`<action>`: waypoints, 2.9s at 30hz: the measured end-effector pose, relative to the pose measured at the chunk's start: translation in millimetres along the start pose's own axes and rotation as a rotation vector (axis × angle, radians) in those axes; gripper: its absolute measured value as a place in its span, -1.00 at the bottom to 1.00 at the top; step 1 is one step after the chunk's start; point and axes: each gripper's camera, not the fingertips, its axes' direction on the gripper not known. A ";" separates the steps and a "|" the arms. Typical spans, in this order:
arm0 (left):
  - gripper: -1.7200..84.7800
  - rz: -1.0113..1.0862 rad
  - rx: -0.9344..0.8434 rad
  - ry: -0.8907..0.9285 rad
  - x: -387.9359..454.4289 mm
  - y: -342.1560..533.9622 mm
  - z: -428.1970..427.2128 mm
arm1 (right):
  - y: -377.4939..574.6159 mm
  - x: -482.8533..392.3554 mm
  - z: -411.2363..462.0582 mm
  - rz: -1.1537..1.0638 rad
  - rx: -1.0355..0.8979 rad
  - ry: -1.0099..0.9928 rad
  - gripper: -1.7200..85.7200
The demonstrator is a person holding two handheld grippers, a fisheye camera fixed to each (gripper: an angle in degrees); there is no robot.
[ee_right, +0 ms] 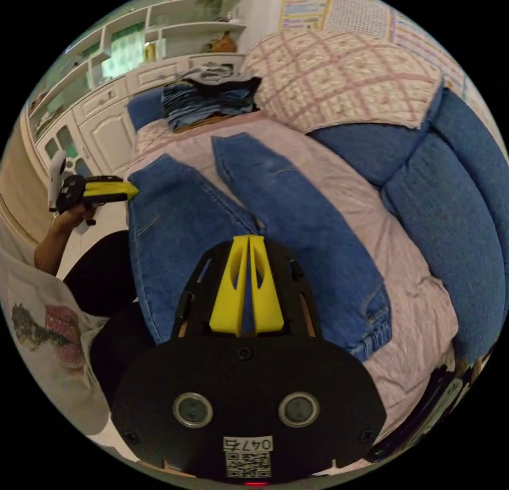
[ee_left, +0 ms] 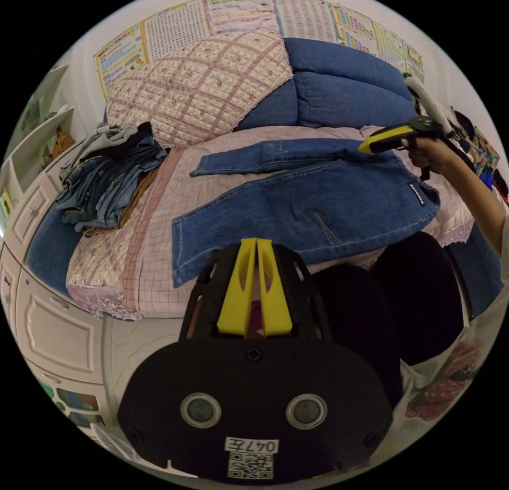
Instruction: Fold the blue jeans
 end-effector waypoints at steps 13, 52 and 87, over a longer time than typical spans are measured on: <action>-0.97 -0.328 0.059 0.161 -229.7 -2.2 -48.2 | 11.1 -28.2 -36.7 0.016 0.023 -0.033 -0.96; -0.82 -0.157 -0.053 -0.258 -343.8 -33.9 -8.2 | 327.5 -1.6 -108.9 0.405 0.214 -0.120 -0.97; -0.98 -0.111 -0.121 -0.163 -221.8 5.4 147.4 | 409.2 142.4 -199.6 0.564 0.156 0.350 -0.97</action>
